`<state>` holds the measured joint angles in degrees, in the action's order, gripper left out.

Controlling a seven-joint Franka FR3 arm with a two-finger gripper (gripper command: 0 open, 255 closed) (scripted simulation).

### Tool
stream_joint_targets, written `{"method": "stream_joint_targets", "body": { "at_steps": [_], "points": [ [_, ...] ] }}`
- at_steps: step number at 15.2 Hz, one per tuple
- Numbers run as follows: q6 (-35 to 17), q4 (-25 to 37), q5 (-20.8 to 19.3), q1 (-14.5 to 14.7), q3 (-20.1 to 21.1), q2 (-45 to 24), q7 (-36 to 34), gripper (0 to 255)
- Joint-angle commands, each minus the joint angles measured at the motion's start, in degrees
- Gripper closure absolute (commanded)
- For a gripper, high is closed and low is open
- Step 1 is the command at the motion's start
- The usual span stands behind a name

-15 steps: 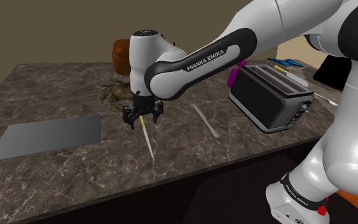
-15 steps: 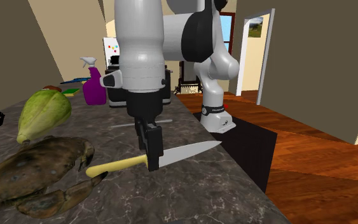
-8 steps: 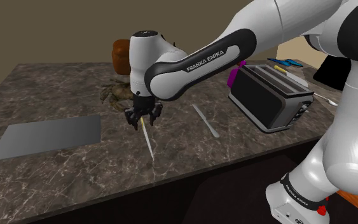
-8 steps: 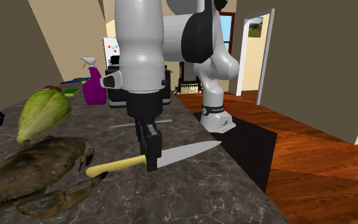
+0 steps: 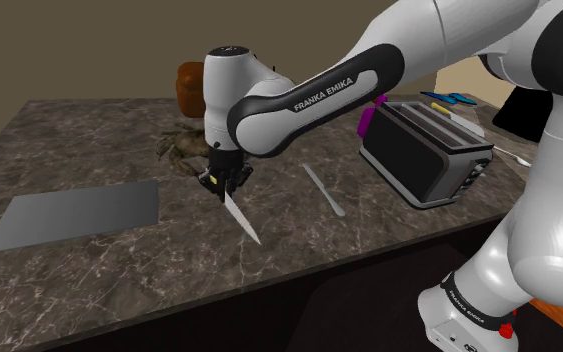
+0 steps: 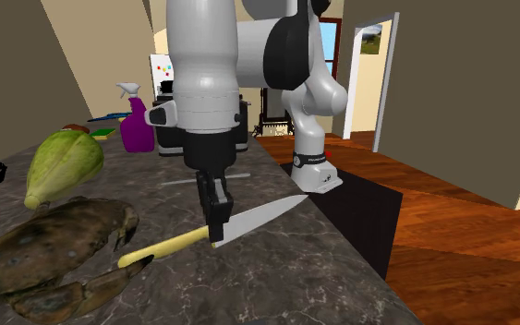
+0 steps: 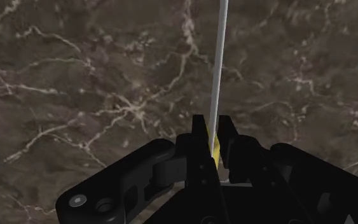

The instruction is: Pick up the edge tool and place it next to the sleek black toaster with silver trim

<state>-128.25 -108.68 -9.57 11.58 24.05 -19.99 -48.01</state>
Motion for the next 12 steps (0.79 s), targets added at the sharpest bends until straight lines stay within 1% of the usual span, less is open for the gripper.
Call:
{"method": "stream_joint_targets", "body": {
  "at_steps": [1,12],
  "points": [
    [0.1,-0.1,0.0,0.0,0.0,-0.2,0.0,255],
    [7.2,3.3,2.3,-0.7,0.9,3.9,1.4,255]
  ]
}}
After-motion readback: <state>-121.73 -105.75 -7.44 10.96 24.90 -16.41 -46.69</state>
